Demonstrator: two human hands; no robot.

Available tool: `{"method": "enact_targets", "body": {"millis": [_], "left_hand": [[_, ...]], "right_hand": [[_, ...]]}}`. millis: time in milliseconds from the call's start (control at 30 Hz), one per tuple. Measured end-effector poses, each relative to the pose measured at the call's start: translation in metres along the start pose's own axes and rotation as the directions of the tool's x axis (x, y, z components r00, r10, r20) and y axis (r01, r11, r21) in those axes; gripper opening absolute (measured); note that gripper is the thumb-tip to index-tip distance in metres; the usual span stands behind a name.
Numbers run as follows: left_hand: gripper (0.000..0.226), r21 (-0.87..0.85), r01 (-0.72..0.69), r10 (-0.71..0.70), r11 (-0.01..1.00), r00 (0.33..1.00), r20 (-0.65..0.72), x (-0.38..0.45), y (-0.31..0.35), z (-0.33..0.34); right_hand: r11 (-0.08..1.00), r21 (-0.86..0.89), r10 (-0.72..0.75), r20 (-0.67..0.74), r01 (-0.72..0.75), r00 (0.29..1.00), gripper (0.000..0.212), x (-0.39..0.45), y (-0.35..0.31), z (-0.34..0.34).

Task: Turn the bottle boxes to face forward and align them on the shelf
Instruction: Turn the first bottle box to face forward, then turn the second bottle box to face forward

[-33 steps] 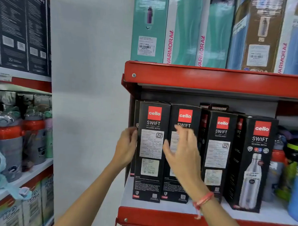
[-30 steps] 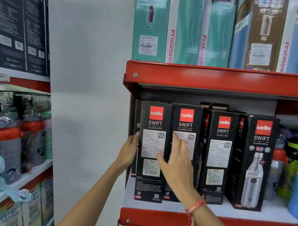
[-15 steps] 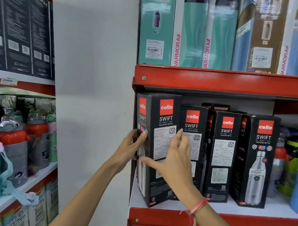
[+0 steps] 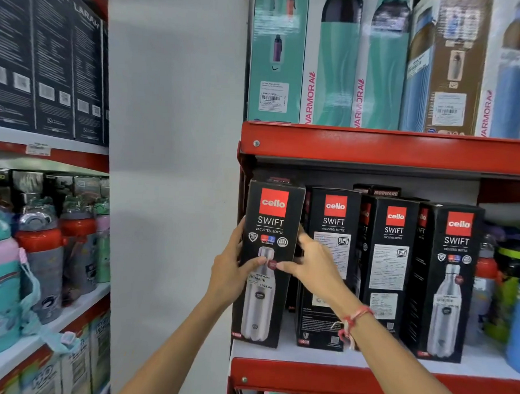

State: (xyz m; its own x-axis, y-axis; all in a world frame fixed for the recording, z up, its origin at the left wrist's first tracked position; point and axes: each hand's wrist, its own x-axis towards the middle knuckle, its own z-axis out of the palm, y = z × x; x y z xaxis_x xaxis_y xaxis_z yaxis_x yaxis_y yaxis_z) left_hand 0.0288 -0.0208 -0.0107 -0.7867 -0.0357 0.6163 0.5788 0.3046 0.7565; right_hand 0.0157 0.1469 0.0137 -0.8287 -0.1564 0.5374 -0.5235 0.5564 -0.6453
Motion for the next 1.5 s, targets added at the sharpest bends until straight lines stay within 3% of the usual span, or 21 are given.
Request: {"method": "enact_targets", "body": {"millis": [167, 300, 400, 500, 567, 633, 700, 767, 900, 1033, 1133, 1200, 1333, 1400, 1500], "left_hand": [[0.077, 0.002, 0.063, -0.063, 0.998, 0.997, -0.041, 0.004, -0.008, 0.020], [0.078, 0.053, 0.082, -0.077, 0.995, 0.993, -0.092, 0.009, -0.011, 0.029], [0.079, 0.080, 0.099, -0.091, 0.992, 0.991, -0.103, 0.007, -0.014, 0.030], [0.078, 0.099, 0.110, -0.100, 0.989, 0.990, -0.100, 0.003, -0.017, 0.030], [0.075, 0.155, 0.110, -0.088, 0.982, 0.986, -0.140, -0.001, -0.016, 0.033], [0.070, 0.280, 0.079, -0.008, 0.957, 0.969, -0.246, -0.004, -0.013, 0.041], [0.067, 0.393, 0.024, 0.118, 0.919, 0.936, -0.331, -0.006, -0.006, 0.049], [0.062, 0.505, -0.046, 0.254, 0.862, 0.901, -0.351, -0.005, -0.001, 0.060], [0.051, 0.540, -0.146, 0.358, 0.829, 0.880, -0.312, -0.006, 0.008, 0.079], [0.040, 0.401, -0.187, 0.288, 0.897, 0.935, -0.209, -0.009, 0.015, 0.086], [0.039, 0.308, -0.098, 0.147, 0.946, 0.979, -0.141, -0.012, 0.024, 0.090], [0.050, 0.289, -0.040, 0.061, 0.956, 0.996, -0.065, -0.018, 0.029, 0.095], [0.069, 0.270, -0.004, -0.008, 0.963, 0.999, 0.044, -0.030, 0.038, 0.103], [0.065, 0.275, 0.000, -0.027, 0.961, 0.995, 0.094, -0.030, 0.041, 0.103], [0.057, 0.148, 0.047, -0.064, 0.988, 0.991, 0.118, -0.028, 0.040, 0.098]], "right_hand": [[0.998, -0.063, -0.015, -0.098, 0.009, 0.995, 0.092, 0.006, 0.016, 0.009], [0.976, -0.217, -0.021, -0.227, -0.030, 0.974, 0.084, 0.007, 0.023, 0.017], [0.962, -0.274, -0.083, -0.314, -0.006, 0.946, 0.068, -0.003, 0.025, 0.019], [0.959, -0.265, -0.221, -0.481, 0.099, 0.849, 0.040, -0.016, 0.029, 0.015], [0.947, -0.320, -0.220, -0.588, 0.025, 0.779, 0.039, -0.019, 0.034, 0.012], [0.924, -0.344, -0.105, -0.649, -0.168, 0.753, 0.059, -0.017, 0.039, 0.009], [0.898, -0.310, 0.057, -0.623, -0.313, 0.780, 0.087, -0.016, 0.037, 0.007], [0.895, -0.255, 0.181, -0.542, -0.366, 0.821, 0.109, -0.016, 0.036, 0.007], [0.899, -0.268, 0.198, -0.458, -0.347, 0.866, 0.128, -0.021, 0.037, 0.004], [0.975, -0.130, 0.120, -0.386, -0.183, 0.915, 0.129, -0.030, 0.047, -0.020], [0.996, -0.084, 0.014, -0.279, -0.038, 0.960, 0.128, -0.043, 0.053, -0.045], [0.999, -0.040, -0.025, -0.230, 0.016, 0.973, 0.127, -0.050, 0.055, -0.060], [0.992, 0.089, -0.074, -0.171, 0.091, 0.982, 0.131, -0.056, 0.062, -0.083], [0.982, 0.151, -0.096, -0.109, 0.112, 0.989, 0.134, -0.056, 0.067, -0.091], [0.966, 0.231, -0.121, -0.001, 0.118, 0.993, 0.134, -0.050, 0.073, -0.100]]}}
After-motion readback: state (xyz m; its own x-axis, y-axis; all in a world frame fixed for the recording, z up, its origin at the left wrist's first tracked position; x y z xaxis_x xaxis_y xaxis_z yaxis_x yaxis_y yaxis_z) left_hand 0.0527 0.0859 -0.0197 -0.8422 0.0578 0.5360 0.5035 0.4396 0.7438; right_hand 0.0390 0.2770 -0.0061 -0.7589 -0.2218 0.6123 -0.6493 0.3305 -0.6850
